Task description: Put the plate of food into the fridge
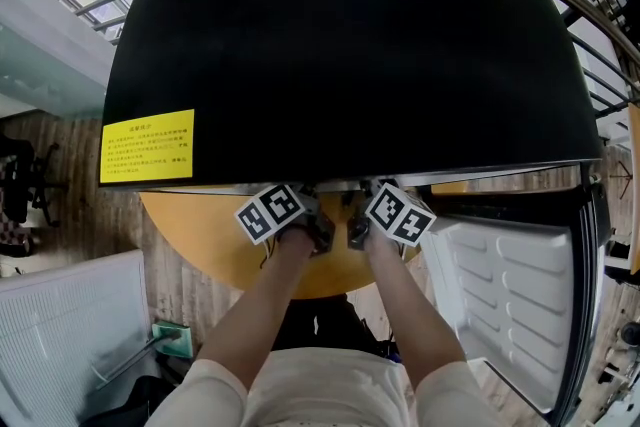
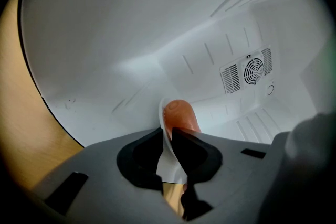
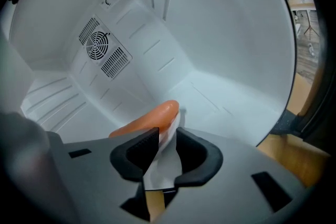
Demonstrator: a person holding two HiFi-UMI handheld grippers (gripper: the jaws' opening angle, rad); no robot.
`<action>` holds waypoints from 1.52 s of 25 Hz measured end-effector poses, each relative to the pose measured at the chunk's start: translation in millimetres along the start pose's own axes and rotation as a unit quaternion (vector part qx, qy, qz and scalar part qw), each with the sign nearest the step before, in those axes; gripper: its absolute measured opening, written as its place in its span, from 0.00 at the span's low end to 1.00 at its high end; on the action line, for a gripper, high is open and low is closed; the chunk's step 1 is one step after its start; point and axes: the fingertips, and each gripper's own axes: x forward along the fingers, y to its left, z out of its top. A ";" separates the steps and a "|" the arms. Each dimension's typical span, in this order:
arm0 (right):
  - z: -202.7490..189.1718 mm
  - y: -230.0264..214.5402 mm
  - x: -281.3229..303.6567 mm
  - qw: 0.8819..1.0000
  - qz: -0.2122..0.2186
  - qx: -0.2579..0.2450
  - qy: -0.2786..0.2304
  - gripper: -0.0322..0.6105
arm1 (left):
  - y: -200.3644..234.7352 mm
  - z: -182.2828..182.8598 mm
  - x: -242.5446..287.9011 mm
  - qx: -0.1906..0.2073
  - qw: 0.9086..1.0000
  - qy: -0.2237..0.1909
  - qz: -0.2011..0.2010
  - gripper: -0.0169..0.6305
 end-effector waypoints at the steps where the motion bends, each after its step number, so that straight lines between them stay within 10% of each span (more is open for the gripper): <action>1: 0.0 0.1 0.0 1.000 -0.004 -0.008 0.002 0.21 | -0.7 0.6 -0.1 0.003 1.000 -0.001 0.000 0.11; 21: -3.4 0.0 -19.9 0.999 -0.034 -0.033 0.004 0.31 | -9.7 1.3 -21.2 0.041 0.999 -0.003 -0.009 0.20; 31: -3.6 29.8 -59.7 0.999 0.010 -0.041 -0.017 0.31 | -32.0 -25.6 -60.2 0.118 0.992 0.020 -0.036 0.20; 38: -1.4 73.8 -111.3 0.991 0.046 -0.122 -0.031 0.17 | -66.5 -32.3 -108.9 0.256 0.965 0.031 -0.054 0.11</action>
